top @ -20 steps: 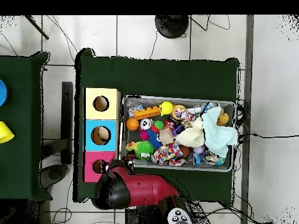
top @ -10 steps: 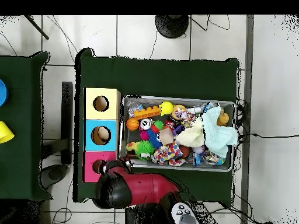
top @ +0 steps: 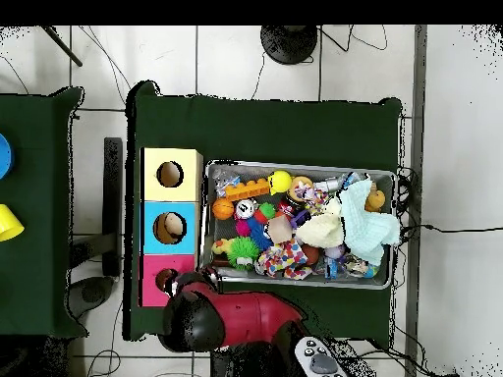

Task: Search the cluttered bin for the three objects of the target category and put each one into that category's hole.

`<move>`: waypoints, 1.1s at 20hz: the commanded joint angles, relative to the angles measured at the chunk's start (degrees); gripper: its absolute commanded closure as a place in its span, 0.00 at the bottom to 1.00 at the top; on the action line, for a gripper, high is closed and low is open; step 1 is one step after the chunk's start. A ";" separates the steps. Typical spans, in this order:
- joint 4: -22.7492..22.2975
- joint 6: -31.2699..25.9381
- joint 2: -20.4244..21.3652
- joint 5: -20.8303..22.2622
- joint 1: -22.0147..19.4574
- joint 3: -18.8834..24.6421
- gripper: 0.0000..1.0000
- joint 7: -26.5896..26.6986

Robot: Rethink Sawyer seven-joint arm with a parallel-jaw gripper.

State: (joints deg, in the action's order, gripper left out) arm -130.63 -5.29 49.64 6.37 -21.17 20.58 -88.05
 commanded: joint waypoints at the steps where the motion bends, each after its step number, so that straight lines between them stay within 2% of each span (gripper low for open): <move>1: -2.33 -2.67 2.14 2.60 -7.26 6.15 0.00 -4.63; 4: -4.14 -6.28 5.21 2.00 -11.42 9.80 0.00 -2.41; 8: -5.47 -9.71 7.97 0.48 -14.92 13.72 0.00 -1.22; 10: -4.74 -11.14 8.14 0.88 -15.04 13.30 0.00 -0.51; 14: -0.30 -12.07 6.29 7.27 -10.85 4.93 0.00 0.73; 17: 3.12 -8.91 3.70 13.36 -6.66 -1.45 0.00 -0.61; 19: 4.79 -7.30 2.12 15.85 -4.78 -3.99 0.00 -1.84; 22: 6.28 -7.78 1.26 17.83 -2.85 -5.37 0.00 -2.98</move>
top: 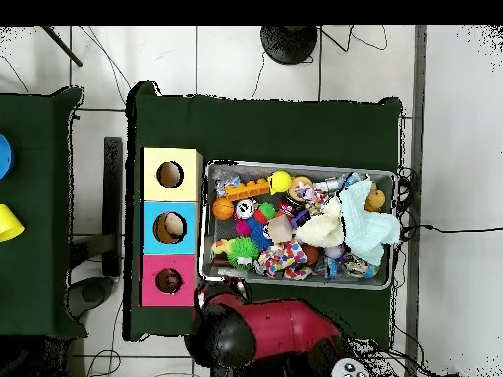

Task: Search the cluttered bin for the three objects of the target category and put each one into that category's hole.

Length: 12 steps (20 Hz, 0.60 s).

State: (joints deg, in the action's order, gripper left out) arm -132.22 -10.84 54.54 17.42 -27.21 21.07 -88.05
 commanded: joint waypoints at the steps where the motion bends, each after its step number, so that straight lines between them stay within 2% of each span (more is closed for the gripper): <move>1: 8.07 -2.32 -3.78 7.23 3.55 -6.00 0.00 -3.20; 12: 8.45 -1.75 -5.44 7.08 3.15 -6.09 0.00 -4.17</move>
State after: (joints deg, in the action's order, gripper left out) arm -131.65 -10.84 51.51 21.85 -23.06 16.48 -88.05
